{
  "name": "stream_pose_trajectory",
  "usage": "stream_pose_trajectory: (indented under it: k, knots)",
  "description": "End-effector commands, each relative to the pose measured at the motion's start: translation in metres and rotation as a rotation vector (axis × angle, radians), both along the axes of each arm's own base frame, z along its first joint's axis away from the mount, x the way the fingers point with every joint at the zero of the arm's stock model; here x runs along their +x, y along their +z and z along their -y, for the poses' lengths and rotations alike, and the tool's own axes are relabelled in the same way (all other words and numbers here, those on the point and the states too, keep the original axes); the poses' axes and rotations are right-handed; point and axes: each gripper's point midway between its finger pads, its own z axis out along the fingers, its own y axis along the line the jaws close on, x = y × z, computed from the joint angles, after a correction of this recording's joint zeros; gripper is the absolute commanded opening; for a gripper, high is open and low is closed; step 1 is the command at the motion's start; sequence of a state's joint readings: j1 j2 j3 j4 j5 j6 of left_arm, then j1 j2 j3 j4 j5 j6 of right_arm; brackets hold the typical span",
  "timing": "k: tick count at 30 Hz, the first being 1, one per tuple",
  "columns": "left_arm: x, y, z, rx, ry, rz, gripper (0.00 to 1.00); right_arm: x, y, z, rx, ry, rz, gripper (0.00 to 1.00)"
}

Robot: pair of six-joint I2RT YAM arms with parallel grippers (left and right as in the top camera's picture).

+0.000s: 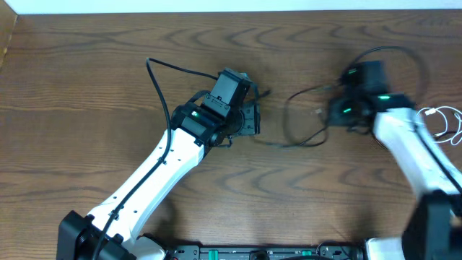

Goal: Untangle cables

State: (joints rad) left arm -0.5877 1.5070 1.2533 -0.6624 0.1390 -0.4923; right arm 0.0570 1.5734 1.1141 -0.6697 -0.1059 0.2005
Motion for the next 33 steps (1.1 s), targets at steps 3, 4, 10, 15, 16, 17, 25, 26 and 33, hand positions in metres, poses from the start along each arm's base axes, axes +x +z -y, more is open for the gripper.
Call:
stream_pose_trajectory:
  k: [3,4,10,15,16,17,25,26,33]
  knots:
    - [0.005,0.006,-0.008,0.040,0.019,0.043,0.63,0.016,0.109,0.097,-0.089,-0.305,0.282,0.01]
    - [0.005,0.006,-0.008,0.041,0.020,0.043,0.63,0.011,0.124,0.119,-0.102,-0.388,0.316,0.01]
    - [0.007,0.005,-0.013,0.072,0.025,0.058,0.63,-0.030,0.152,0.207,-0.151,-0.706,0.373,0.01]
    - [0.008,0.005,-0.014,0.078,0.028,0.061,0.64,-0.050,0.135,0.233,-0.165,-0.785,0.295,0.01]
    - [0.008,0.005,-0.014,0.078,0.028,0.060,0.64,-0.051,0.132,0.236,-0.166,-0.794,0.286,0.01]
    - [0.008,0.005,-0.014,0.078,0.028,0.060,0.64,-0.052,0.129,0.240,-0.166,-0.803,0.277,0.01]
    - [0.004,0.003,-0.017,0.090,0.027,0.044,0.64,-0.051,0.114,0.251,-0.165,-0.825,0.238,0.01]
    - [0.004,0.002,-0.017,0.091,0.028,0.042,0.64,-0.050,0.114,0.251,-0.167,-0.823,0.243,0.01]
    - [0.008,0.002,-0.022,0.129,0.023,0.067,0.64,-0.041,0.115,0.242,-0.115,-0.774,0.263,0.30]
